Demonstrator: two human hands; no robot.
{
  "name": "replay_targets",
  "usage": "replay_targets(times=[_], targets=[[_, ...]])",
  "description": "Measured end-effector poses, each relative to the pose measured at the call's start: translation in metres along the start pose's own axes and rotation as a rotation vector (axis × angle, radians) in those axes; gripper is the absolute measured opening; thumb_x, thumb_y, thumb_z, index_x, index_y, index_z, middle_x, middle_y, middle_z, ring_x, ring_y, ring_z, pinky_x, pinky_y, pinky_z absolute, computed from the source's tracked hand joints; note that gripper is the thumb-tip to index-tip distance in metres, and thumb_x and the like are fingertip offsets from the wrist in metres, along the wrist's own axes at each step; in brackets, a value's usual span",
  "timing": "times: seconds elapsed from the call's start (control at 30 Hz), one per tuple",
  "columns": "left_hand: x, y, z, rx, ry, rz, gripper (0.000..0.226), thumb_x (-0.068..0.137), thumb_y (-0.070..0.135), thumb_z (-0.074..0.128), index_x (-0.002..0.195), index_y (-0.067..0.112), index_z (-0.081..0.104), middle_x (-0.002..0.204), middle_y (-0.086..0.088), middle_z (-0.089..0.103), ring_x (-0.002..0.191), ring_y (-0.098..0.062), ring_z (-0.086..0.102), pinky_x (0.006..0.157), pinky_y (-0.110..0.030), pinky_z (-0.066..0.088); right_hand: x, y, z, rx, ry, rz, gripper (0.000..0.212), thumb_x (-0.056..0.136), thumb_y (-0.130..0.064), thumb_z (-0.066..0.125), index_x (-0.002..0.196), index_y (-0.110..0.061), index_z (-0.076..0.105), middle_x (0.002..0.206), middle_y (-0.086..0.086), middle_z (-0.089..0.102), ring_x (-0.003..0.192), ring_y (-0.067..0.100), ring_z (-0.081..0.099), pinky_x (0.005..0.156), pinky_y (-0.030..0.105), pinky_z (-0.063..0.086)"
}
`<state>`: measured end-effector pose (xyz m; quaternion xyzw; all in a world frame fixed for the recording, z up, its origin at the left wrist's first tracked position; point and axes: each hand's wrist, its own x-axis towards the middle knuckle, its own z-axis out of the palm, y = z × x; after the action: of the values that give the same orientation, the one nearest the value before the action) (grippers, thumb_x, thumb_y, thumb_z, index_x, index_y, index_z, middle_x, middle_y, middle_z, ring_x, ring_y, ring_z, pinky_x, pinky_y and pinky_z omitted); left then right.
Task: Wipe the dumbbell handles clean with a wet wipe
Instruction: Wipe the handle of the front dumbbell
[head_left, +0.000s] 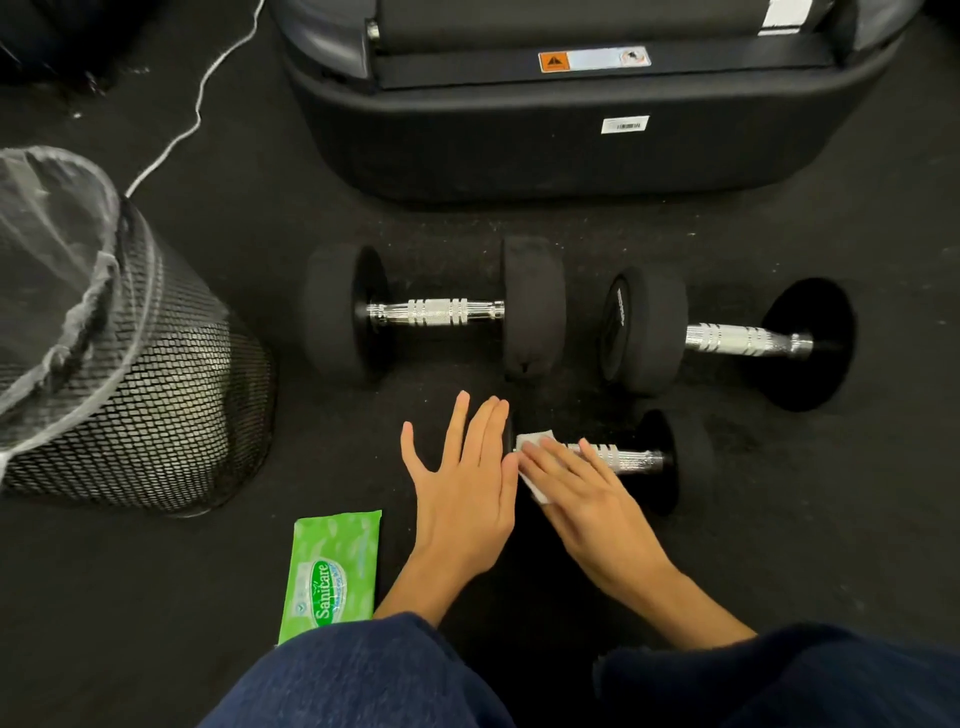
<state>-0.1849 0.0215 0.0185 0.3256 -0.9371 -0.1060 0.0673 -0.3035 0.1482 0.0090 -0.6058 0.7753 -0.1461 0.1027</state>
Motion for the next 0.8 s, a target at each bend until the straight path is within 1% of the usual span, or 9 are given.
replay_targets(times=[0.07,0.17,0.3,0.43,0.5,0.57,0.67,0.73,0.8], targets=[[-0.001,0.0,0.0,-0.002,0.003,-0.006,0.054,0.102,0.038,0.02,0.151,0.02,0.033,0.158,0.008,0.03,0.15,-0.015,0.014,0.111,-0.067,0.01,0.009,0.005,-0.004,0.05,0.01,0.031,0.046,0.1,-0.027,0.038,0.145,-0.022,0.045,0.15,-0.004,0.045,0.141,0.011,0.038,0.122,0.03,0.011],[0.001,0.001,-0.001,0.014,0.001,-0.003,0.054,0.102,0.038,0.019,0.15,0.02,0.034,0.157,0.008,0.032,0.15,-0.015,0.016,0.111,-0.068,0.01,0.032,0.002,-0.008,0.12,0.023,0.079,0.041,0.101,-0.023,0.046,0.142,-0.02,0.05,0.142,-0.003,0.055,0.132,0.009,0.048,0.119,0.025,0.008],[0.002,0.0,-0.003,0.014,-0.004,0.004,0.054,0.102,0.039,0.018,0.151,0.02,0.033,0.157,0.008,0.031,0.15,-0.015,0.016,0.111,-0.069,0.007,0.026,0.003,-0.016,0.188,-0.01,0.022,0.043,0.1,-0.018,0.051,0.142,-0.018,0.05,0.144,-0.003,0.053,0.135,0.007,0.044,0.119,0.021,0.006],[-0.002,0.001,-0.003,-0.004,-0.013,-0.008,0.055,0.102,0.041,0.014,0.152,0.021,0.03,0.158,0.01,0.029,0.15,-0.014,0.013,0.112,-0.068,0.003,0.028,0.014,-0.023,0.344,-0.003,0.044,0.034,0.1,-0.019,0.052,0.133,-0.019,0.059,0.133,-0.005,0.062,0.126,0.004,0.052,0.121,0.025,0.018],[-0.001,0.002,-0.001,-0.004,-0.013,-0.009,0.055,0.102,0.041,0.016,0.152,0.022,0.029,0.158,0.01,0.029,0.15,-0.013,0.012,0.112,-0.068,0.002,0.039,0.016,-0.023,0.358,-0.051,0.058,0.032,0.102,-0.025,0.047,0.129,-0.018,0.062,0.128,-0.004,0.066,0.12,0.003,0.056,0.121,0.025,0.019],[0.001,0.001,-0.001,0.005,-0.018,-0.01,0.054,0.102,0.041,0.016,0.152,0.022,0.029,0.158,0.01,0.029,0.15,-0.014,0.012,0.111,-0.068,0.002,0.043,0.015,-0.023,0.37,-0.103,0.035,0.033,0.103,-0.028,0.045,0.13,-0.017,0.062,0.128,-0.004,0.065,0.12,0.002,0.056,0.122,0.028,0.019],[0.001,0.001,-0.003,0.005,-0.035,-0.012,0.057,0.103,0.043,0.008,0.152,0.022,0.028,0.159,0.01,0.028,0.15,-0.014,0.01,0.112,-0.068,0.0,0.038,0.024,-0.029,0.505,-0.142,0.041,0.035,0.101,-0.029,0.046,0.131,-0.02,0.062,0.132,-0.007,0.063,0.121,-0.004,0.055,0.121,0.025,0.019],[0.0,0.001,-0.004,-0.002,-0.038,-0.012,0.06,0.102,0.043,0.003,0.153,0.022,0.027,0.159,0.01,0.026,0.151,-0.014,0.008,0.112,-0.068,-0.001,0.043,0.03,-0.033,0.551,-0.179,0.068,0.033,0.101,-0.028,0.047,0.129,-0.022,0.062,0.129,-0.008,0.065,0.113,-0.006,0.059,0.121,0.025,0.02],[-0.001,0.001,-0.005,-0.011,-0.042,-0.013,0.059,0.102,0.043,0.005,0.153,0.022,0.026,0.159,0.01,0.025,0.151,-0.013,0.007,0.112,-0.068,-0.002,0.053,0.029,-0.032,0.536,-0.228,0.07,0.03,0.101,-0.026,0.049,0.127,-0.02,0.064,0.122,-0.006,0.068,0.109,-0.005,0.062,0.121,0.025,0.02]])
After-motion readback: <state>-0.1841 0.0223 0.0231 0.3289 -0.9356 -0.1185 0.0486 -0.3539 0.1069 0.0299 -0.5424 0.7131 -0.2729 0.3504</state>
